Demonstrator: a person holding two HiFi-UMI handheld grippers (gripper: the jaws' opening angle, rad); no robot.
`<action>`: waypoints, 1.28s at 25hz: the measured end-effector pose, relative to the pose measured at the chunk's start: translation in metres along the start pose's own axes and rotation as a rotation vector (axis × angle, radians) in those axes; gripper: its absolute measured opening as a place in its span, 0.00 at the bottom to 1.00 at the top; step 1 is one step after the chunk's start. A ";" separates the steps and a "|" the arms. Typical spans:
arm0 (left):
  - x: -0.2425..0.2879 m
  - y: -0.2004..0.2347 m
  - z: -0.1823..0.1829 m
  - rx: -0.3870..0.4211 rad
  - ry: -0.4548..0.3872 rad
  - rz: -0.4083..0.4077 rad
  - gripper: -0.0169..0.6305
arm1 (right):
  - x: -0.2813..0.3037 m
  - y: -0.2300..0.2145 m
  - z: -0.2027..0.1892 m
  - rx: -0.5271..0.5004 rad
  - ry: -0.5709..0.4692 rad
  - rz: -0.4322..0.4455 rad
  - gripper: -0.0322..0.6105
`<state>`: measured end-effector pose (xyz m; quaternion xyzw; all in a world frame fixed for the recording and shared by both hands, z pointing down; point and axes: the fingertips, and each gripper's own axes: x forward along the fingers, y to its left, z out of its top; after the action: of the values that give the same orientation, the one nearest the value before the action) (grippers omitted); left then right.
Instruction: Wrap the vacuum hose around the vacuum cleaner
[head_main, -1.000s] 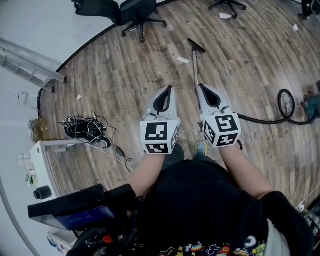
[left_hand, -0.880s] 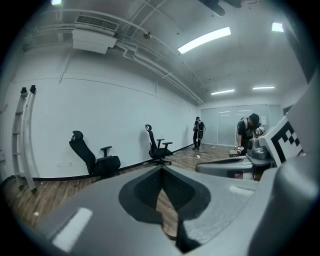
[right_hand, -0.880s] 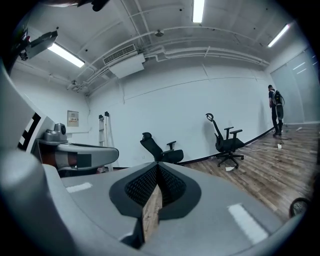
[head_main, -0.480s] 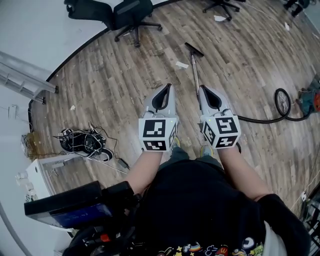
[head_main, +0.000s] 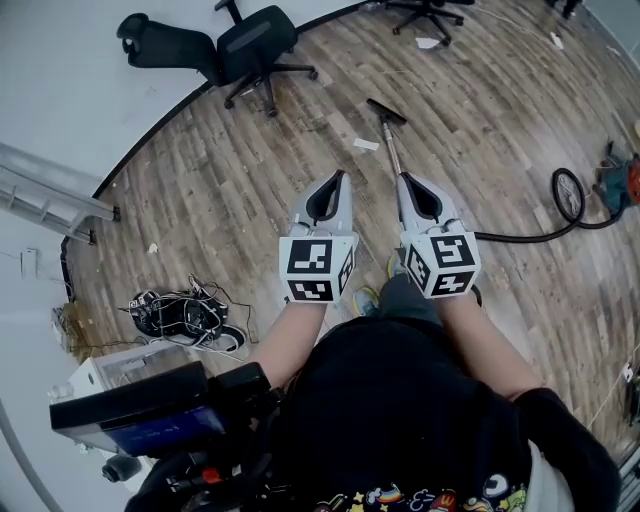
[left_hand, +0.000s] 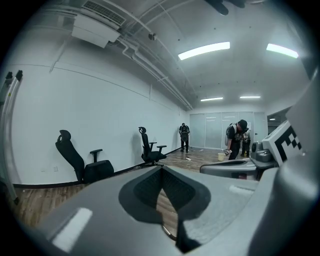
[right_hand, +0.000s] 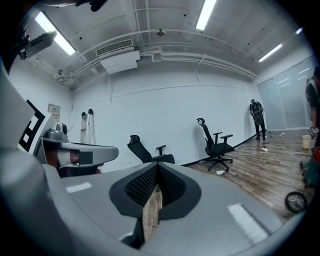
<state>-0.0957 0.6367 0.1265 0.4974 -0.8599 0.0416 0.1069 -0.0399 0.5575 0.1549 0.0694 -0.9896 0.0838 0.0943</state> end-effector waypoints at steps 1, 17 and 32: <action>0.004 0.004 0.001 0.000 0.002 -0.007 0.03 | 0.006 0.000 0.001 0.002 -0.002 -0.005 0.08; 0.210 0.070 0.017 0.073 0.116 -0.119 0.03 | 0.181 -0.111 0.008 0.098 0.032 -0.074 0.08; 0.418 0.149 0.022 0.055 0.233 -0.225 0.03 | 0.348 -0.219 0.015 0.158 0.139 -0.187 0.08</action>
<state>-0.4289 0.3537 0.2046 0.5850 -0.7792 0.1104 0.1959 -0.3476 0.2982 0.2428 0.1627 -0.9601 0.1569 0.1644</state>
